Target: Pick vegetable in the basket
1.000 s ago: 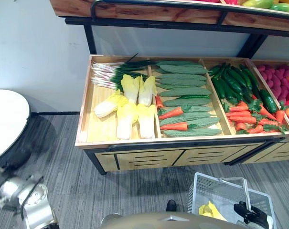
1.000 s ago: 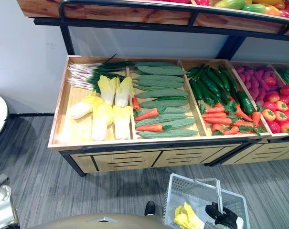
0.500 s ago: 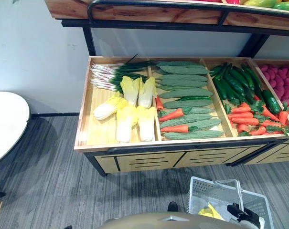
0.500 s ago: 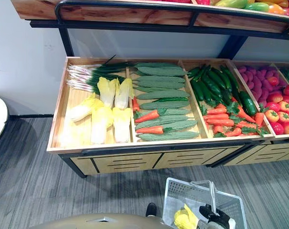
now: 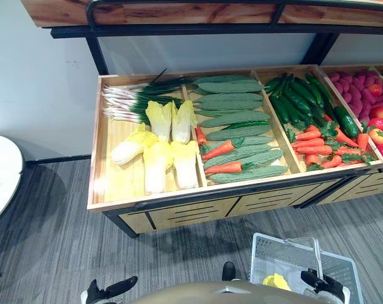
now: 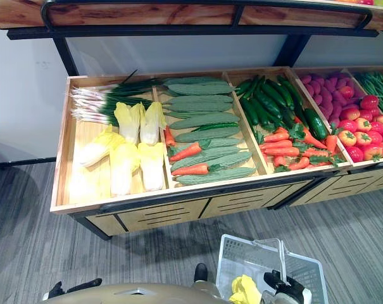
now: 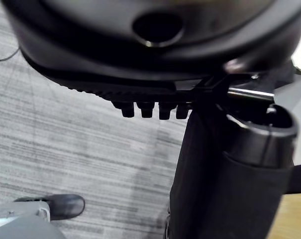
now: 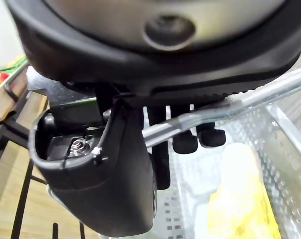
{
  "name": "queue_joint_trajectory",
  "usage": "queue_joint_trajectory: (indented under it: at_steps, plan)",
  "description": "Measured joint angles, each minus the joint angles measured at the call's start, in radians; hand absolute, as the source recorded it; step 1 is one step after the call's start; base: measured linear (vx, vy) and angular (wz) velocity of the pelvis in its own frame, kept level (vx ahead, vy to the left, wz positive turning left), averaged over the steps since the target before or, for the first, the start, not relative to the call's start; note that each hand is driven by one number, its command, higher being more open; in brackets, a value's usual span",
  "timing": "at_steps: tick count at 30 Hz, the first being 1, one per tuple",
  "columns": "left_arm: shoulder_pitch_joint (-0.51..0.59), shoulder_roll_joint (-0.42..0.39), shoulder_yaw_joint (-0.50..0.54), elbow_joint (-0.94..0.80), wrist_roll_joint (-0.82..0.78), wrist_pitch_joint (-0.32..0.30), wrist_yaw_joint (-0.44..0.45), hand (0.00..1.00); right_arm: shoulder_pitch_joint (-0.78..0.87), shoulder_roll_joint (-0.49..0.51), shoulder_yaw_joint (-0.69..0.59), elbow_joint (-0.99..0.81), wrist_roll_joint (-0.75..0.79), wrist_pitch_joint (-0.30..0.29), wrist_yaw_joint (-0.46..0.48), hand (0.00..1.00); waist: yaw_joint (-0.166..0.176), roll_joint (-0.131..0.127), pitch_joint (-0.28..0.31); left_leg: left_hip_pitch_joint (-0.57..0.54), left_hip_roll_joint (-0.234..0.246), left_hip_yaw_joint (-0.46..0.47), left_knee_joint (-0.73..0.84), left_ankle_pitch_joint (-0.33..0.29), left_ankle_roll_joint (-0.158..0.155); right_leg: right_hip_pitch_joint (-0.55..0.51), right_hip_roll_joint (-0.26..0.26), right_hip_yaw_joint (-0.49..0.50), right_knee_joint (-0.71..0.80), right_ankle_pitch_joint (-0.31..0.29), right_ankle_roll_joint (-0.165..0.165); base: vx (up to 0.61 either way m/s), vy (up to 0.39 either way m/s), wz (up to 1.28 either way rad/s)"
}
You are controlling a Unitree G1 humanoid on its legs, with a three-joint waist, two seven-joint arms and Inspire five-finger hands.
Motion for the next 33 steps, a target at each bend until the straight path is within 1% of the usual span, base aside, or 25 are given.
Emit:
queue_joint_trajectory:
  at_steps: [2, 3, 4, 6, 7, 9, 10, 11, 12, 13, 14, 15, 16, 17, 18, 19, 20, 21, 22, 23, 26, 27, 29, 30, 33]
  plan:
    - [-0.005, 0.000, -0.041, -0.002, -0.023, -0.002, -0.019, 1.00, -0.023, -0.008, 0.000, -0.005, 0.000, 0.000, 0.001, 0.00, -0.005, 0.016, 0.057, -0.020, 0.031, -0.001, 0.125, -0.070, 0.005, -0.019, 0.000, 0.013, 0.111, -0.053, 0.005, -0.04, 0.033, -0.11]
    - [-0.006, 0.001, -0.052, -0.002, -0.024, -0.002, -0.023, 1.00, -0.023, -0.009, 0.000, -0.008, 0.000, 0.001, 0.001, 0.00, -0.007, 0.019, 0.067, -0.027, 0.037, 0.000, 0.158, -0.088, 0.007, -0.029, -0.001, 0.017, 0.141, -0.063, 0.005, -0.07, 0.059, -0.10]
    - [-0.006, 0.001, -0.066, -0.002, -0.024, -0.002, -0.031, 1.00, -0.025, -0.009, 0.000, -0.022, 0.000, 0.001, 0.003, 0.00, -0.007, 0.025, 0.074, -0.051, 0.045, 0.006, 0.210, -0.115, 0.016, -0.057, -0.004, 0.032, 0.185, -0.066, 0.002, -0.12, 0.135, -0.30]
    - [-0.007, 0.009, -0.079, -0.001, -0.024, -0.001, -0.032, 1.00, -0.033, -0.007, 0.015, -0.052, 0.000, 0.005, 0.016, 0.00, 0.001, 0.018, 0.085, -0.071, 0.047, 0.044, 0.263, -0.145, 0.031, -0.103, -0.006, 0.076, 0.222, -0.049, 0.005, -0.18, 0.161, -0.58]
    - [-0.004, 0.018, -0.091, -0.001, -0.024, -0.001, -0.030, 1.00, -0.035, -0.004, 0.040, -0.080, -0.004, 0.008, 0.020, 0.00, 0.005, 0.016, 0.087, -0.085, 0.053, 0.075, 0.296, -0.164, 0.045, -0.126, -0.003, 0.104, 0.217, -0.015, 0.006, -0.25, 0.158, -0.89]
    - [-0.007, 0.022, -0.092, -0.002, -0.026, 0.000, -0.030, 1.00, -0.043, 0.004, 0.078, -0.128, -0.011, 0.009, 0.021, 0.00, 0.009, 0.019, 0.093, -0.092, 0.062, 0.150, 0.305, -0.169, 0.074, -0.128, 0.019, 0.109, 0.097, 0.155, -0.007, -0.28, 0.153, -0.97]
    - [-0.012, 0.019, -0.094, -0.007, -0.027, -0.002, -0.029, 1.00, -0.068, 0.005, 0.096, -0.149, -0.013, 0.010, 0.021, 0.00, 0.014, 0.042, 0.113, -0.086, 0.072, 0.186, 0.291, -0.155, 0.095, -0.130, 0.009, 0.044, 0.147, 0.126, -0.029, -0.27, 0.134, -0.78]
    - [-0.016, 0.010, -0.104, -0.034, -0.034, -0.016, -0.031, 1.00, -0.069, 0.000, 0.097, -0.176, -0.015, 0.010, 0.016, 0.00, 0.005, 0.042, 0.138, -0.083, 0.067, 0.212, 0.265, -0.134, 0.113, -0.160, -0.035, -0.087, 0.393, -0.068, -0.096, -0.25, 0.157, -0.70]
    - [-0.016, 0.016, -0.105, -0.042, -0.035, -0.023, -0.032, 1.00, -0.069, -0.004, 0.099, -0.177, -0.015, 0.010, 0.015, 0.00, 0.006, 0.043, 0.148, -0.075, 0.067, 0.231, 0.249, -0.120, 0.119, -0.154, -0.054, -0.139, 0.497, -0.141, -0.101, -0.17, 0.127, -0.53]
    - [-0.014, 0.026, -0.104, -0.046, -0.035, -0.022, -0.033, 1.00, -0.069, -0.004, 0.102, -0.176, -0.015, 0.010, 0.015, 0.00, 0.009, 0.044, 0.153, -0.069, 0.066, 0.249, 0.235, -0.110, 0.123, -0.140, -0.069, -0.169, 0.550, -0.170, -0.114, -0.12, 0.097, -0.70]
    - [0.001, 0.031, -0.114, -0.047, -0.059, -0.021, -0.037, 1.00, -0.078, -0.005, 0.128, -0.170, -0.016, 0.013, 0.015, 0.00, 0.008, 0.031, 0.147, -0.069, 0.065, 0.290, 0.211, -0.091, 0.131, -0.105, -0.106, -0.229, 0.658, -0.226, -0.106, -0.10, 0.055, -0.80]
    - [0.007, 0.036, -0.118, -0.047, -0.074, -0.018, -0.039, 1.00, -0.091, -0.006, 0.147, -0.162, -0.017, 0.014, 0.015, 0.00, 0.008, 0.012, 0.141, -0.067, 0.065, 0.320, 0.203, -0.083, 0.130, -0.084, -0.133, -0.256, 0.705, -0.244, -0.101, -0.10, 0.027, -0.90]
    - [0.008, 0.043, -0.123, -0.045, -0.084, -0.016, -0.039, 1.00, -0.100, -0.009, 0.160, -0.153, -0.018, 0.015, 0.016, 0.00, 0.010, 0.011, 0.142, -0.070, 0.066, 0.341, 0.203, -0.081, 0.130, -0.066, -0.152, -0.269, 0.723, -0.250, -0.101, -0.09, -0.056, -1.16]
    - [0.012, 0.052, -0.136, -0.034, -0.107, -0.013, -0.043, 1.00, -0.121, -0.021, 0.195, -0.131, -0.019, 0.017, 0.018, 0.00, 0.024, 0.002, 0.137, -0.075, 0.072, 0.400, 0.212, -0.080, 0.129, -0.020, -0.193, -0.287, 0.722, -0.248, -0.097, -0.06, -0.098, -1.23]
    - [0.005, 0.051, -0.139, -0.029, -0.110, -0.013, -0.045, 1.00, -0.134, -0.031, 0.212, -0.118, -0.019, 0.020, 0.020, 0.00, 0.031, -0.008, 0.128, -0.087, 0.084, 0.430, 0.233, -0.080, 0.129, 0.003, -0.208, -0.298, 0.697, -0.245, -0.093, -0.05, -0.135, -1.32]
    - [-0.001, 0.052, -0.141, -0.030, -0.115, -0.014, -0.047, 1.00, -0.149, -0.035, 0.226, -0.115, -0.019, 0.027, 0.022, 0.00, 0.033, -0.007, 0.128, -0.103, 0.101, 0.451, 0.253, -0.080, 0.129, 0.019, -0.216, -0.313, 0.657, -0.246, -0.083, -0.02, -0.130, -0.91]
    - [-0.005, 0.052, -0.142, -0.030, -0.122, -0.015, -0.049, 1.00, -0.160, -0.036, 0.237, -0.114, -0.019, 0.028, 0.022, 0.00, 0.033, -0.006, 0.129, -0.114, 0.113, 0.469, 0.267, -0.080, 0.129, 0.023, -0.215, -0.326, 0.618, -0.247, -0.066, -0.03, -0.264, -0.99]
    - [-0.008, 0.055, -0.143, -0.030, -0.145, -0.016, -0.053, 1.00, -0.179, -0.039, 0.261, -0.113, -0.019, 0.028, 0.026, 0.00, 0.032, -0.004, 0.129, -0.125, 0.138, 0.506, 0.289, -0.077, 0.124, 0.027, -0.196, -0.363, 0.551, -0.276, -0.009, -0.02, -0.271, -1.06]
    - [-0.008, 0.054, -0.142, -0.029, -0.149, -0.016, -0.052, 1.00, -0.186, -0.047, 0.284, -0.113, -0.021, 0.028, 0.031, 0.00, 0.035, -0.001, 0.127, -0.123, 0.152, 0.532, 0.298, -0.073, 0.119, 0.031, -0.183, -0.387, 0.507, -0.299, 0.022, -0.01, -0.391, -1.28]
    - [-0.008, 0.048, -0.143, -0.028, -0.154, -0.015, -0.051, 1.00, -0.190, -0.065, 0.308, -0.113, -0.031, 0.028, 0.035, 0.00, 0.035, 0.012, 0.121, -0.124, 0.172, 0.554, 0.308, -0.066, 0.108, 0.037, -0.157, -0.399, 0.458, -0.318, 0.025, 0.00, -0.271, -1.01]
    - [-0.017, 0.020, -0.153, -0.005, -0.154, -0.016, -0.054, 1.00, -0.162, -0.108, 0.335, -0.116, -0.058, 0.030, 0.040, 0.00, 0.023, 0.049, 0.100, -0.117, 0.209, 0.571, 0.306, -0.034, 0.081, 0.050, -0.096, -0.393, 0.385, -0.326, 0.022, 0.04, -0.245, -0.58]
    - [-0.023, 0.012, -0.158, 0.005, -0.153, -0.016, -0.057, 1.00, -0.148, -0.115, 0.336, -0.122, -0.059, 0.035, 0.040, 0.00, 0.021, 0.061, 0.093, -0.107, 0.218, 0.575, 0.304, -0.019, 0.081, 0.059, -0.083, -0.387, 0.369, -0.328, 0.019, 0.08, -0.180, -0.35]
    - [-0.025, 0.000, -0.174, 0.025, -0.153, -0.015, -0.061, 1.00, -0.110, -0.111, 0.351, -0.158, -0.058, 0.036, 0.040, 0.00, 0.000, 0.066, 0.088, -0.073, 0.236, 0.580, 0.308, 0.020, 0.082, 0.096, -0.055, -0.369, 0.333, -0.330, 0.015, 0.09, -0.175, -0.37]
    - [-0.024, -0.002, -0.174, 0.031, -0.153, -0.014, -0.063, 1.00, -0.079, -0.105, 0.370, -0.196, -0.058, 0.035, 0.041, 0.00, -0.002, 0.070, 0.085, -0.049, 0.257, 0.585, 0.329, 0.034, 0.080, 0.119, -0.035, -0.355, 0.312, -0.331, 0.012, 0.08, -0.147, -0.46]
    - [-0.019, 0.003, -0.172, 0.031, -0.155, -0.013, -0.062, 1.00, -0.018, -0.074, 0.403, -0.281, -0.059, 0.029, 0.042, 0.00, -0.007, 0.068, 0.084, -0.024, 0.350, 0.586, 0.495, 0.098, 0.087, 0.176, 0.005, -0.305, 0.257, -0.338, -0.002, 0.07, -0.129, -0.64]
